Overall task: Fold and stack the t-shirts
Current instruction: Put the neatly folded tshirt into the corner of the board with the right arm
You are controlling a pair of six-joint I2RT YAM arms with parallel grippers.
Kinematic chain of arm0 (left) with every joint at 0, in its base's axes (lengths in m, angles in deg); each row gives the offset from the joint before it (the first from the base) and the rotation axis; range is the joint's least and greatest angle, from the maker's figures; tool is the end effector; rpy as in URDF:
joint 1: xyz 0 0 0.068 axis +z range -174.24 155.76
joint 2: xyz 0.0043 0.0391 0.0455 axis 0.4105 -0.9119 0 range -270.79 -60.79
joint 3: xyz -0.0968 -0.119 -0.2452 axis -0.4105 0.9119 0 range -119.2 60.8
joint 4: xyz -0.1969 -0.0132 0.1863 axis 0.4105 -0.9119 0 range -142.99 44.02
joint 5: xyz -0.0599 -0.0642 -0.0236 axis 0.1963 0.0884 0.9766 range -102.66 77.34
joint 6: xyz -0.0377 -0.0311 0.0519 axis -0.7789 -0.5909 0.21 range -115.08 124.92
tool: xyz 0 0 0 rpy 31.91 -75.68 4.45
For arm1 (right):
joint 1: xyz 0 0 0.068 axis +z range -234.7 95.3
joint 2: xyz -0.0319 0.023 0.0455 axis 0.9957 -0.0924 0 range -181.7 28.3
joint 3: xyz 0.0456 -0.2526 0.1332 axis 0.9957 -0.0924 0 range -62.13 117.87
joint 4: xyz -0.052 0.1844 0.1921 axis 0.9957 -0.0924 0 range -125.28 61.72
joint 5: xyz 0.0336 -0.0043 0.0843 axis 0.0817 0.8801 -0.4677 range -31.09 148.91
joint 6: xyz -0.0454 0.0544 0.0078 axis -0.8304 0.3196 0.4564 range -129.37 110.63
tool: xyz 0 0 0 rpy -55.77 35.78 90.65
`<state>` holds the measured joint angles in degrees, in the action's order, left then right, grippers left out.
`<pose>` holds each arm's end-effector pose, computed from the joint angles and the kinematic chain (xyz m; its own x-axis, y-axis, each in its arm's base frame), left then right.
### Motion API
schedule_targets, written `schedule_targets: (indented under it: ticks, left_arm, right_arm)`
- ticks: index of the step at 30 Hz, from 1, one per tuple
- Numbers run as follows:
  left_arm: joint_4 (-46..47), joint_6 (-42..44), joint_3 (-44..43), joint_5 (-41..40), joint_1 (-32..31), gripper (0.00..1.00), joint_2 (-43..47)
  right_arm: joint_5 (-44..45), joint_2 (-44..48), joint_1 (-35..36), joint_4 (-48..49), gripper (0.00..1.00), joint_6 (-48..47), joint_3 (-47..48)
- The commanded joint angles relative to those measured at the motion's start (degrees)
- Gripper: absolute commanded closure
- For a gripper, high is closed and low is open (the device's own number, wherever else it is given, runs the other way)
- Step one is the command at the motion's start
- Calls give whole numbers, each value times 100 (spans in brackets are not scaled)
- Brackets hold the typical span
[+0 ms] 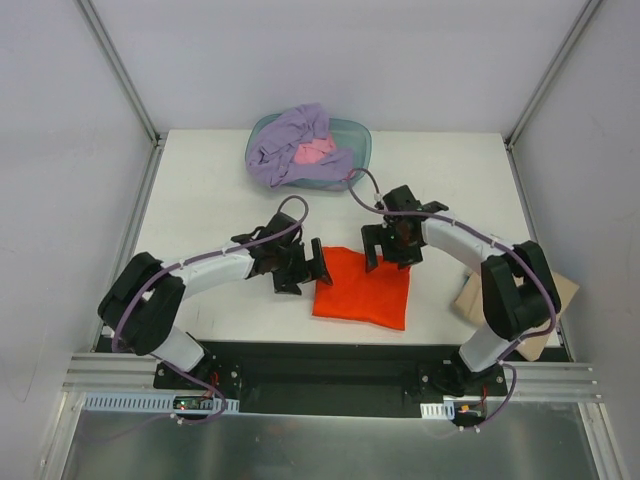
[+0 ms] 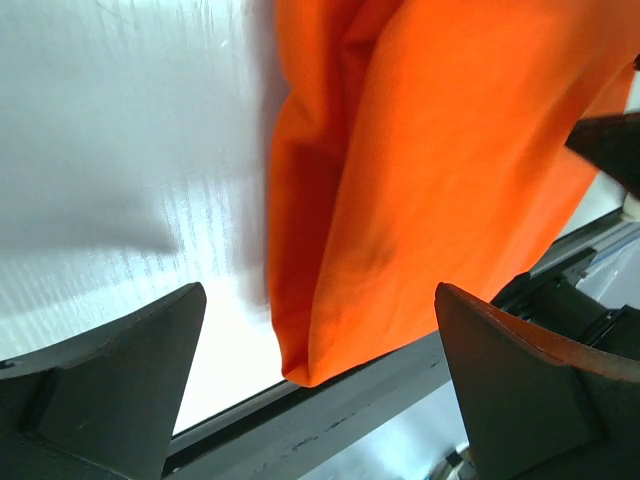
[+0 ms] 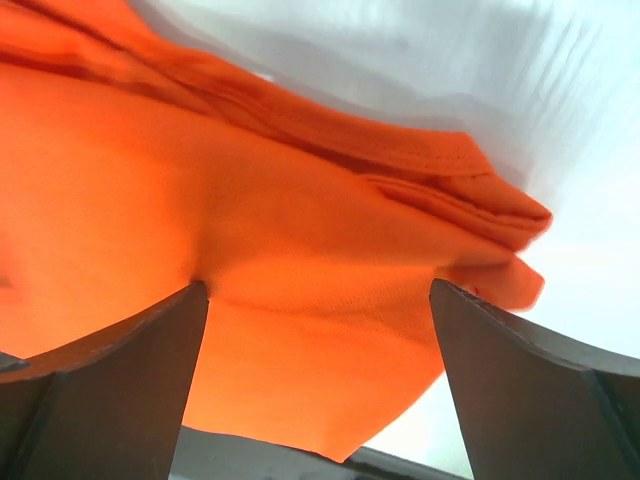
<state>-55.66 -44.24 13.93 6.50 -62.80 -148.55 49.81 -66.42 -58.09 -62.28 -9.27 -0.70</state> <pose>0.2410 -0.2169 0.1723 -0.9637 -0.1457 -0.2236 0.0347 0.7624 -0.6462 0.3002 0.1609 0.1817 -0.8256 -0.4116 -0.3860 -0.4955 0.8562 0.1467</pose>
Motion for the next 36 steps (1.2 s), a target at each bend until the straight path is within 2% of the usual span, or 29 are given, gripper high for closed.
schedule_targets:
  ticks: [1,3,5,6,9,11,13,14,17,24,26,27,28,31,36]
  left_arm:
    - [-228,-6,-6,-650,-2,1,514]
    - [-281,65,-120,-755,-10,1,471]
    - [-290,161,-339,-686,-10,1,296]
    - [-281,197,-427,-598,-2,1,226]
    - [-290,258,-726,-685,-2,1,-108]
    - [-290,337,-936,-825,7,1,-354]
    - [-290,408,-1130,-809,7,1,-573]
    - [-281,425,-1183,-852,24,1,-653]
    - [-298,443,-1298,-870,60,5,-935]
    - [-290,478,-1377,-694,139,35,-1374]
    - [-298,496,-1360,-729,139,49,-1471]
    - [-298,496,-1351,-764,148,54,-1489]
    - [-298,505,-1325,-756,156,65,-1524]
    - [-298,496,-1281,-799,165,78,-1542]
    - [-298,505,-1263,-738,165,80,-1603]
  right_arm:
    - [874,962,641,-395,4,-493,484]
    - [1784,1566,836,-546,3,-423,475]
    - [2323,2051,1004,-634,3,-144,318]
    - [2734,2584,1021,-600,4,-20,178]
    - [3589,3701,978,-362,3,980,-507]
    - [3897,4126,768,-414,3,1570,-902]
    - [3313,4470,217,-449,3,1730,-1281]
    - [2579,4523,48,-450,3,1696,-1370]
    - [1583,4375,-349,-458,3,1590,-1607]
    - [481,3180,-639,-389,1,1766,-1757]
    - [174,2760,-701,-275,1,1800,-1757]
    - [42,2626,-710,-74,4,1809,-1766]
    - [-90,2495,-736,33,5,1809,-1783]
    - [-521,1950,-771,349,11,1783,-1792]
    - [-1084,1167,-859,884,22,1739,-1810]
